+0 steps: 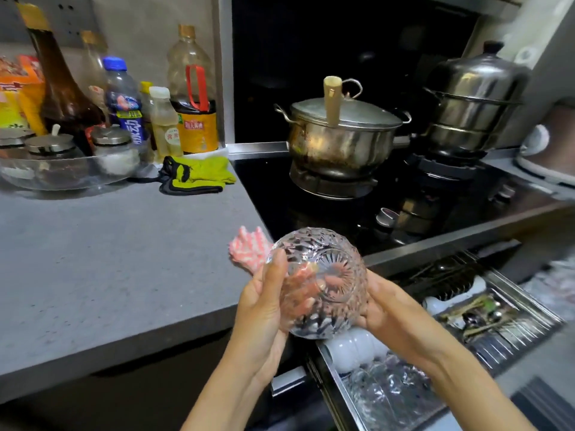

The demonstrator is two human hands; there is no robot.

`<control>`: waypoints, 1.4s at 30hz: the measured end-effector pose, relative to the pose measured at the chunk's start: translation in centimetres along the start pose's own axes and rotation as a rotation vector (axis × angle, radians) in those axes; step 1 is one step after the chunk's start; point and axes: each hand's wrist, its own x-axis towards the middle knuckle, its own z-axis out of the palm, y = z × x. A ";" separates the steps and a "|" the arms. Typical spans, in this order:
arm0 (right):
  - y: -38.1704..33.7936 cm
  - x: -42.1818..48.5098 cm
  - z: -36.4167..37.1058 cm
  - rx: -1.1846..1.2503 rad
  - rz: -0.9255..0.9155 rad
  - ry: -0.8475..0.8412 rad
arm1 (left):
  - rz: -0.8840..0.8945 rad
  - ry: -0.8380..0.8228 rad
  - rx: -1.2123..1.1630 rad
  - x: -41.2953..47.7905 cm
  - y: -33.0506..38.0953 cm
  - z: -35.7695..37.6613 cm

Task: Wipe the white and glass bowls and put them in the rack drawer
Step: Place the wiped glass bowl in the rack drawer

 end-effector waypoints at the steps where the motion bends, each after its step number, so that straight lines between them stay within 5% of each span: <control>1: 0.3 -0.9 -1.0 0.039 0.010 0.027 | -0.028 -0.014 0.012 0.3 -1.2 0.7; 8: 1.6 -6.7 -8.6 0.291 0.055 0.302 | -0.287 -0.292 0.270 2.5 -10.0 3.3; 14: 3.2 -8.7 -14.8 0.192 0.157 0.451 | -0.476 -0.327 0.415 5.1 -18.6 4.2; 18: 4.3 -8.2 -19.1 0.033 0.278 0.522 | -0.357 -0.333 0.850 6.9 -23.5 3.6; 25: 6.9 -6.3 -26.4 -0.245 0.486 0.580 | -0.213 -0.655 1.560 8.4 -29.5 1.2; 35: 11.6 -2.6 -31.5 -0.379 0.786 0.360 | -0.051 -0.631 1.877 9.3 -33.8 -1.6; 42: 13.9 -1.2 -32.7 -0.297 0.949 0.261 | 0.023 -0.580 1.897 9.0 -34.7 -2.7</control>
